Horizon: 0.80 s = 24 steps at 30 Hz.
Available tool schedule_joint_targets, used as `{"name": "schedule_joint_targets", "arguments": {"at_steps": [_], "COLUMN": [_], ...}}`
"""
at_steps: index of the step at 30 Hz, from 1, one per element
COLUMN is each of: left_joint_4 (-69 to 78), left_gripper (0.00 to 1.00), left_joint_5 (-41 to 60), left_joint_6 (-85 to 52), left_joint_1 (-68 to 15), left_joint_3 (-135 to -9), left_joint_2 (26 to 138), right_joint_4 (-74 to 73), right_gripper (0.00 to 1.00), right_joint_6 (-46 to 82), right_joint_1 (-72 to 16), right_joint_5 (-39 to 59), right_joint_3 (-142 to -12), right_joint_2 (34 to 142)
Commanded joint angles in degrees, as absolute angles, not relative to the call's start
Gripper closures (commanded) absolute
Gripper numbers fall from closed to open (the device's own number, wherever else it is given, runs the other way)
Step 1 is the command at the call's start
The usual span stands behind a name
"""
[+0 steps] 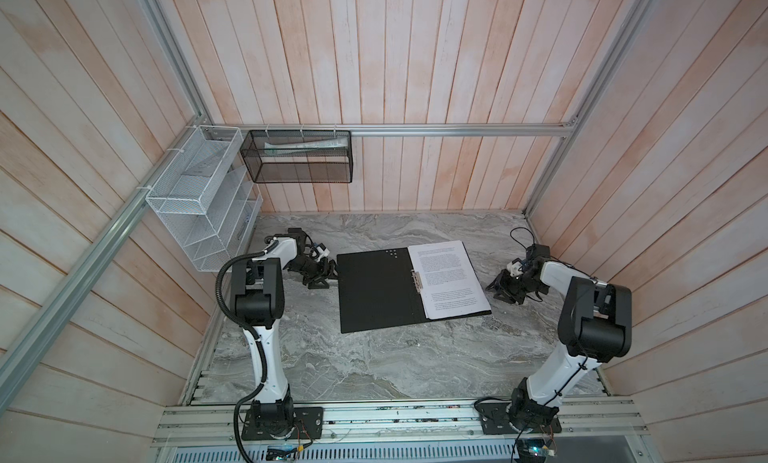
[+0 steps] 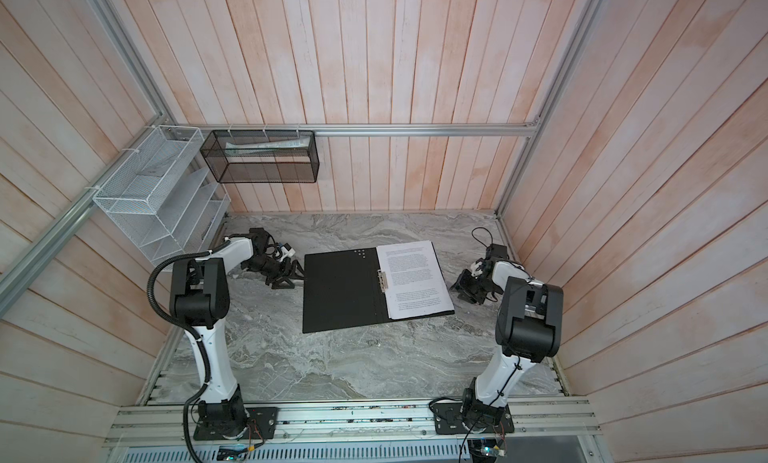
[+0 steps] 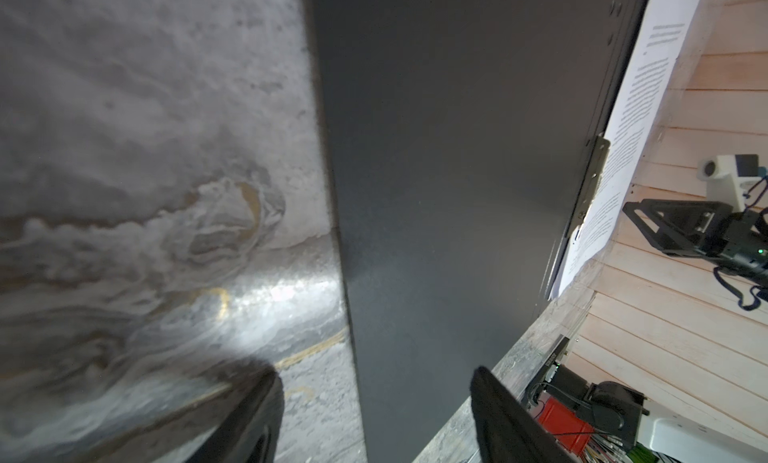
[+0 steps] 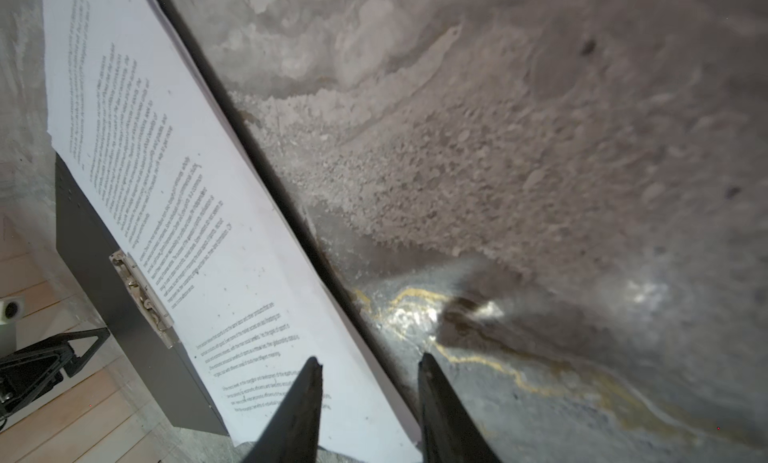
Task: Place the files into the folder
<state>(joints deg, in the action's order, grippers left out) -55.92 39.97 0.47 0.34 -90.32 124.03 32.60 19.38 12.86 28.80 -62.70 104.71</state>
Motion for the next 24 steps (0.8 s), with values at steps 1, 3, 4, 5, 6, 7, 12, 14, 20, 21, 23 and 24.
{"name": "schedule_joint_targets", "arguments": {"at_steps": [1,3,4,5,6,7,12,14,20,21,23,24], "left_joint_4": [-58.93,-59.00,-59.11,-59.20,-59.65,-59.97,-59.55,-59.33,-59.16,-59.24,-59.50,-59.59], "left_gripper": [0.26,0.26,0.26,0.26,0.26,0.26,0.26,0.26,0.26,0.26,0.26,0.26], "left_joint_5": [36.56,35.83,35.90,35.95,36.03,36.16,37.25,38.70,43.43,43.67,44.06,44.08], "left_joint_6": [1.44,1.19,1.23,1.21,1.15,1.20,0.25,-0.18,0.00,0.23,0.49,0.58], "left_joint_1": [-1.88,-2.50,-2.70,-2.82,-2.93,-2.95,-3.08,-3.25,-4.06,-4.17,-4.14,-4.17], "left_joint_3": [-89.84,-89.96,-89.84,-89.83,-90.04,-90.27,-91.09,-91.80,-93.37,-93.58,-94.00,-94.28], "left_joint_2": [127.42,127.90,127.97,128.26,128.83,129.24,130.00,130.49,131.48,131.57,131.58,131.64], "right_joint_4": [32.37,32.61,32.54,32.60,32.88,33.08,34.45,35.27,36.95,36.92,37.10,37.41], "right_gripper": [0.62,0.61,0.62,0.61,0.62,0.62,0.61,0.61,0.61,0.61,0.61,0.61], "right_joint_6": [17.89,17.53,17.34,17.24,16.95,16.80,16.09,15.93,15.21,15.24,15.16,14.98], "right_joint_1": [13.10,13.05,13.05,13.07,13.07,13.01,11.73,10.42,7.56,7.58,7.39,7.22], "right_joint_5": [31.98,32.25,32.41,32.77,32.83,32.77,33.99,34.17,34.30,34.31,34.36,34.39], "right_joint_3": [-64.14,-64.83,-65.09,-65.41,-65.77,-66.12,-67.37,-68.29,-69.48,-69.27,-69.00,-68.99], "right_joint_2": [108.12,110.01,110.61,111.32,111.91,112.31,113.54,114.35,116.09,115.89,115.75,115.74]}}
